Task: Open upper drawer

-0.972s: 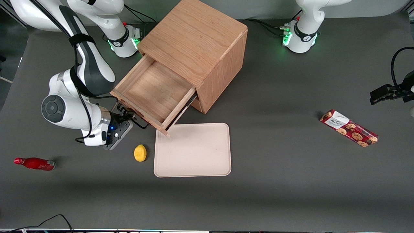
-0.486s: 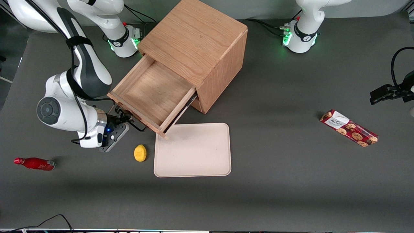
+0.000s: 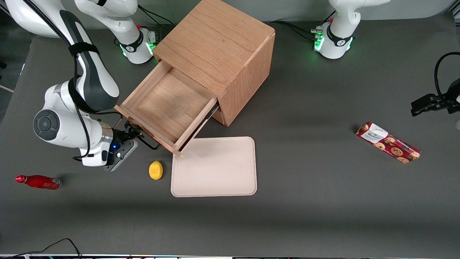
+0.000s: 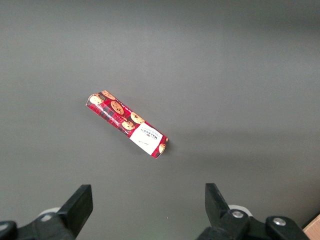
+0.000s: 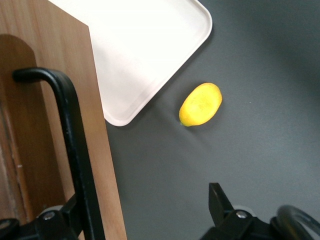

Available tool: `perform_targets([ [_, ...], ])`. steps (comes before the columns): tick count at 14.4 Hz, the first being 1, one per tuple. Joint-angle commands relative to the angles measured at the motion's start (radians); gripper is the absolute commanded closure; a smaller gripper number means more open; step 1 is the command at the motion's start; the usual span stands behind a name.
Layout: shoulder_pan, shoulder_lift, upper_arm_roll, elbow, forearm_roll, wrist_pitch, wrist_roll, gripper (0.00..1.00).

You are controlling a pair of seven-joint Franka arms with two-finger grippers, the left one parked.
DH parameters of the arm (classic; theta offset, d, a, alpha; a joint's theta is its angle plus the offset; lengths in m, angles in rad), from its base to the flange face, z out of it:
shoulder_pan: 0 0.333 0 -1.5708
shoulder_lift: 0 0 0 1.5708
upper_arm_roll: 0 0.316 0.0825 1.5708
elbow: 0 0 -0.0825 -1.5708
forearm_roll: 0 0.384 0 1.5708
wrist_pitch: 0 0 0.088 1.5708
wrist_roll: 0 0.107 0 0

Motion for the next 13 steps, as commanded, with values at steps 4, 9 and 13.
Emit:
perform_targets([
  [4,-0.002,0.013,-0.005,0.029,-0.011,0.004,-0.019,0.00],
  [9,-0.002,-0.047,-0.005,0.073,-0.011,-0.081,-0.010,0.00],
  [13,-0.002,-0.104,-0.008,0.150,-0.009,-0.170,0.058,0.00],
])
